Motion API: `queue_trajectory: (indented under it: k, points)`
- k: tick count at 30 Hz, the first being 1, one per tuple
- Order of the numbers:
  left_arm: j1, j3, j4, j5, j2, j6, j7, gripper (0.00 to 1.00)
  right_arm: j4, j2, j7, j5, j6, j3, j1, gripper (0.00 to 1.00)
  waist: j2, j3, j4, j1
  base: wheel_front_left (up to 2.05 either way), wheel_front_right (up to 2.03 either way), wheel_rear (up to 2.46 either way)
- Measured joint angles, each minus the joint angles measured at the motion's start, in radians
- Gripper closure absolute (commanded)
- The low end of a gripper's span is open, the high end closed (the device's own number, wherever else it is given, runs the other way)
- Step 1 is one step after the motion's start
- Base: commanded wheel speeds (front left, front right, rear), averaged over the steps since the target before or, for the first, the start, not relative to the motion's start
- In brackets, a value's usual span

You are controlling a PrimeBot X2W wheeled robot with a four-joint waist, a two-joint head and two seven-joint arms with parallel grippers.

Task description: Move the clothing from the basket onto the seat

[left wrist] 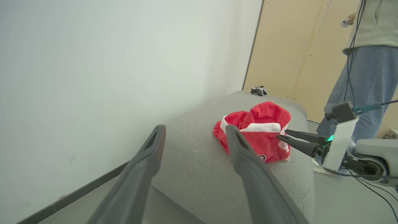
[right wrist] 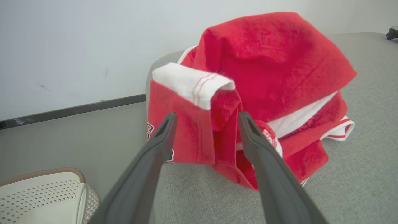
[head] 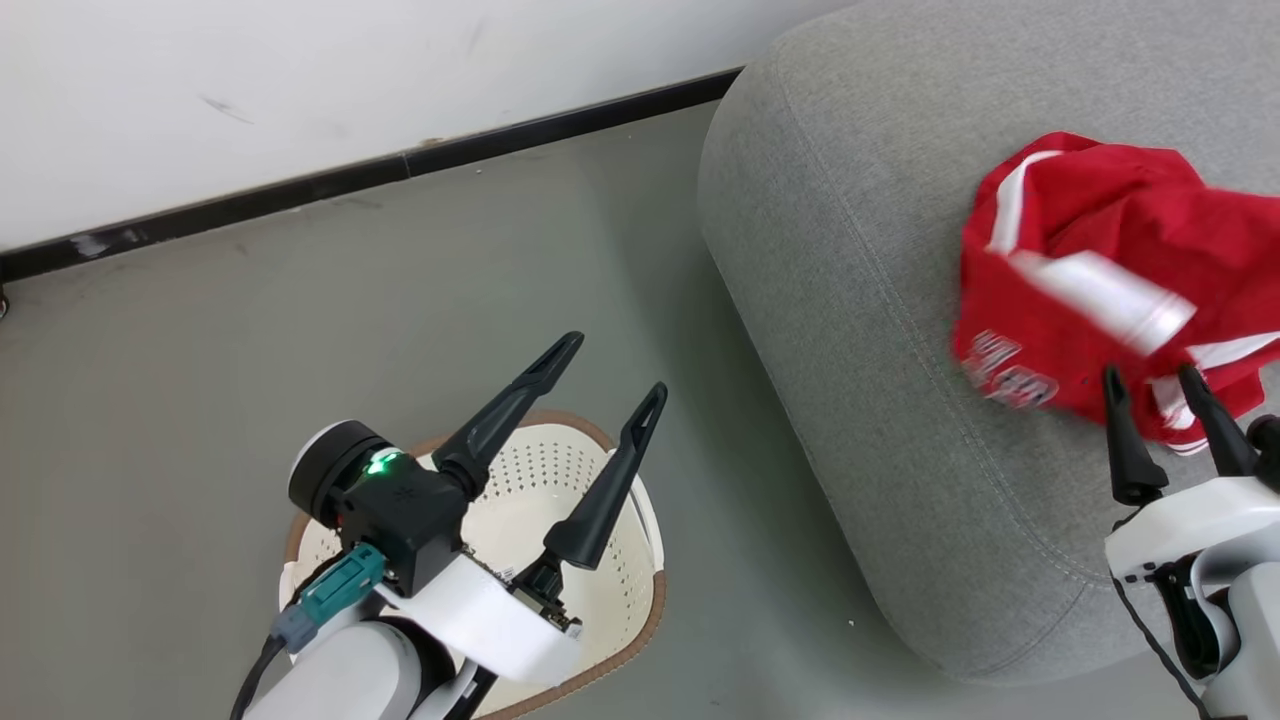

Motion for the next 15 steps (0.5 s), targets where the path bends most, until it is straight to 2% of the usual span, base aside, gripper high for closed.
queue_trajectory:
  k: [15]
  points:
    - [0.050,0.023,0.017,-0.017,-0.007,0.027,-0.033,0.00,-0.163,-0.033,0.000,0.008,0.000,0.080,0.010,0.00,0.0000,-0.052,0.008,0.0000,0.00,0.00,0.00]
